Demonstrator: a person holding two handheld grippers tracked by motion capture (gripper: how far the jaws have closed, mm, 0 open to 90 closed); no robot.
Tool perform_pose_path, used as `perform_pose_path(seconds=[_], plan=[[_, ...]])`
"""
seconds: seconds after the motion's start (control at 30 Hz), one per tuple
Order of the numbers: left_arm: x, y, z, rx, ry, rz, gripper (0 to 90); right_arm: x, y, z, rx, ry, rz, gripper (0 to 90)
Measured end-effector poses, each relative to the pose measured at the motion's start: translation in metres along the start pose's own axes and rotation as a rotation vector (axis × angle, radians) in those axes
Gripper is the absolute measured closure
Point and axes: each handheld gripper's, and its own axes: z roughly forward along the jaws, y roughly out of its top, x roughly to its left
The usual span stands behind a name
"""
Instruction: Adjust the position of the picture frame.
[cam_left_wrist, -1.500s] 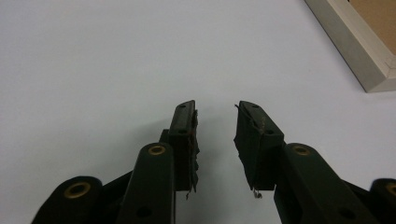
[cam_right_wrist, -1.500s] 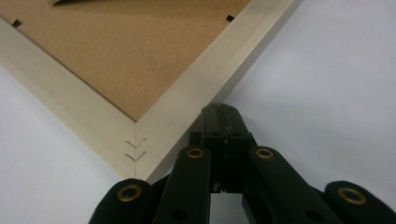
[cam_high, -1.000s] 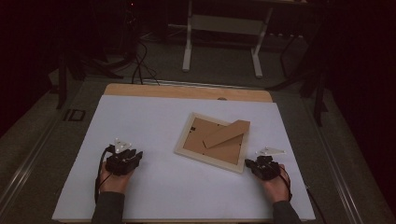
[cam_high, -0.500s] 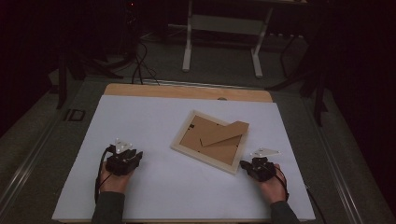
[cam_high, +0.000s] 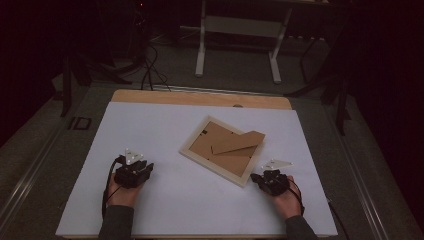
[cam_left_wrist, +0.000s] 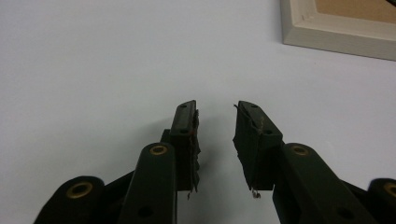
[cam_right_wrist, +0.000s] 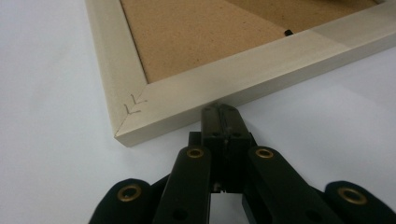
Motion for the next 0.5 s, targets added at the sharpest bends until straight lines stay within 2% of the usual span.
perform_pose_path(seconds=[0.23, 0.33, 0.5], plan=[[-0.001, 0.000, 0.001, 0.005, -0.003, 0.008, 69.2, 0.008, 0.003, 0.004, -0.006, 0.013, -0.017, 90.0], [-0.003, 0.001, 0.000, 0.002, -0.003, 0.017, 69.1, 0.012, 0.004, 0.006, -0.010, 0.041, -0.020, 90.0], [-0.004, 0.001, 0.000, 0.008, -0.008, 0.027, 68.8, 0.021, 0.007, 0.010, -0.008, 0.056, -0.036, 90.0]])
